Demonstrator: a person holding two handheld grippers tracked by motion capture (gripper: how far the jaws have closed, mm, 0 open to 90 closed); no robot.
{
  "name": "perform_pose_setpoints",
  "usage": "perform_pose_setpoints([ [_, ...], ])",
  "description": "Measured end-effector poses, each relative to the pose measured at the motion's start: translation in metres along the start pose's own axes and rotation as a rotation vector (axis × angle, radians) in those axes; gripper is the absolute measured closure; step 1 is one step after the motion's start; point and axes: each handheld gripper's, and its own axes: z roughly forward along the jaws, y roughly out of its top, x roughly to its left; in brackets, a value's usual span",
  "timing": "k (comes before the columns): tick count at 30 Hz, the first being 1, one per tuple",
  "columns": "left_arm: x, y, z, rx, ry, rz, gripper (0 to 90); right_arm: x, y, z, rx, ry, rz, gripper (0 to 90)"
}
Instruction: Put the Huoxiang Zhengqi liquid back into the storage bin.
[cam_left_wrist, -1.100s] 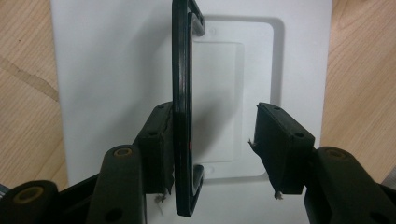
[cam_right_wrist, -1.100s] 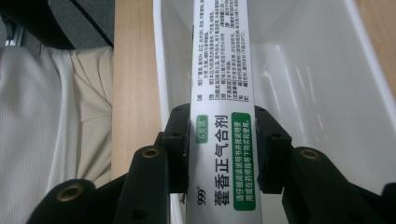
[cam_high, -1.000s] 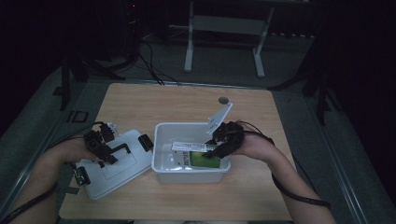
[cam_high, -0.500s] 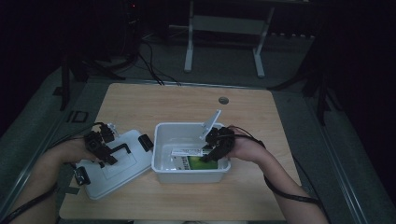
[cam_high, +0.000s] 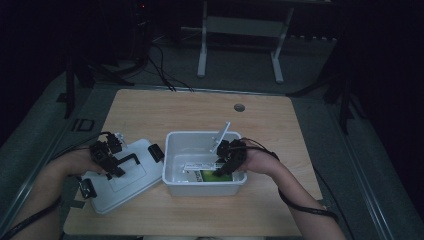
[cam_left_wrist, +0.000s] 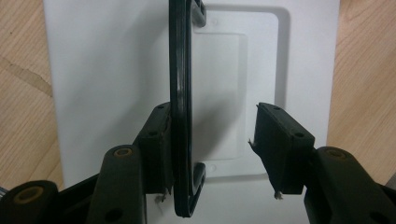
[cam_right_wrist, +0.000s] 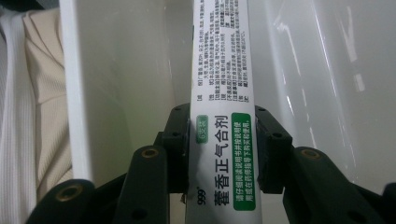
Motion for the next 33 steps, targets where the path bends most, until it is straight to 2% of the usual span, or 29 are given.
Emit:
perform_pose_setpoints([
  [7,-0.001,0.002,0.002,0.003,-0.007,0.002,49.3,-0.003,-0.004,0.000,0.008,-0.012,0.014,58.0],
  [9,-0.001,0.002,0.002,0.005,-0.008,0.001,49.3,-0.004,-0.004,-0.005,-0.014,-0.005,0.018,54.7],
  [14,-0.001,0.002,0.001,0.007,-0.011,-0.001,49.4,-0.002,-0.005,-0.016,-0.019,-0.024,0.012,49.9],
  [20,-0.002,0.003,0.001,0.015,-0.014,-0.001,51.0,-0.002,-0.012,-0.039,-0.089,-0.052,0.017,43.2],
  [24,-0.001,0.004,0.003,0.016,-0.022,-0.009,53.1,-0.003,-0.018,-0.056,-0.147,-0.090,0.036,33.5],
  [29,-0.001,0.003,0.005,0.028,-0.018,0.005,53.1,-0.007,-0.032,-0.077,-0.235,-0.144,0.101,21.6],
  [33,-0.001,0.003,0.005,0.034,-0.024,0.002,54.7,-0.011,-0.044,-0.087,-0.247,-0.169,0.131,18.7],
])
